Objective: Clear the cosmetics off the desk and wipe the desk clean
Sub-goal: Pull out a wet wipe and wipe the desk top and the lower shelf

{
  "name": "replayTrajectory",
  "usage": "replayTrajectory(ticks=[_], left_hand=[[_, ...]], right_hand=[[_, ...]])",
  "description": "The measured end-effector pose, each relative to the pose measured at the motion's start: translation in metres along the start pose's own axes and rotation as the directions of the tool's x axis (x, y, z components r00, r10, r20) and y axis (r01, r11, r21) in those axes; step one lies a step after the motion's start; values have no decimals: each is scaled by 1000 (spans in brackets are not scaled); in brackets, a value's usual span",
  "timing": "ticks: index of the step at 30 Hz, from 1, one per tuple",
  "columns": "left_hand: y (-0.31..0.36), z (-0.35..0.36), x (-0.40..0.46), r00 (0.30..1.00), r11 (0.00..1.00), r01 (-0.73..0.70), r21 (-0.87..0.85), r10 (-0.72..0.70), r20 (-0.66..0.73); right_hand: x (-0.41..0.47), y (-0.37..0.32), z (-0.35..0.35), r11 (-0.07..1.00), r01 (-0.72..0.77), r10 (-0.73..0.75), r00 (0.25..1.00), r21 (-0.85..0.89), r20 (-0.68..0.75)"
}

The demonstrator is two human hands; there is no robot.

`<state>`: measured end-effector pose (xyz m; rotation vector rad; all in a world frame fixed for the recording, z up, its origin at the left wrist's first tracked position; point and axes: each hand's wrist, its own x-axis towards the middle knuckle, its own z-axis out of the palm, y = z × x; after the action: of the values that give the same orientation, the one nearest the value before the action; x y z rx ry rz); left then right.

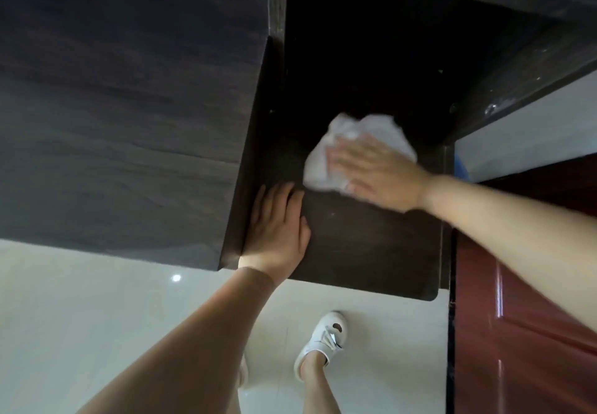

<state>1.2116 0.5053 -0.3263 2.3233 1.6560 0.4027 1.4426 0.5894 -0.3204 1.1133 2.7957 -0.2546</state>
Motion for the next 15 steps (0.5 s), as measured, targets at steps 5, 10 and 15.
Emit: replayTrajectory(ticks=[5, 10, 15], left_hand=[[-1, -7, -6, 994, 994, -81, -72, 75, -80], [-6, -30, -56, 981, 961, -192, -200, 194, -7], [-42, -49, -124, 995, 964, -14, -266, 41, 93]], right_hand=[[57, -12, -8, 669, -721, 738, 674, 180, -43], [39, -133, 11, 981, -187, 189, 981, 48, -43], [32, -91, 0, 974, 214, -211, 976, -75, 49]])
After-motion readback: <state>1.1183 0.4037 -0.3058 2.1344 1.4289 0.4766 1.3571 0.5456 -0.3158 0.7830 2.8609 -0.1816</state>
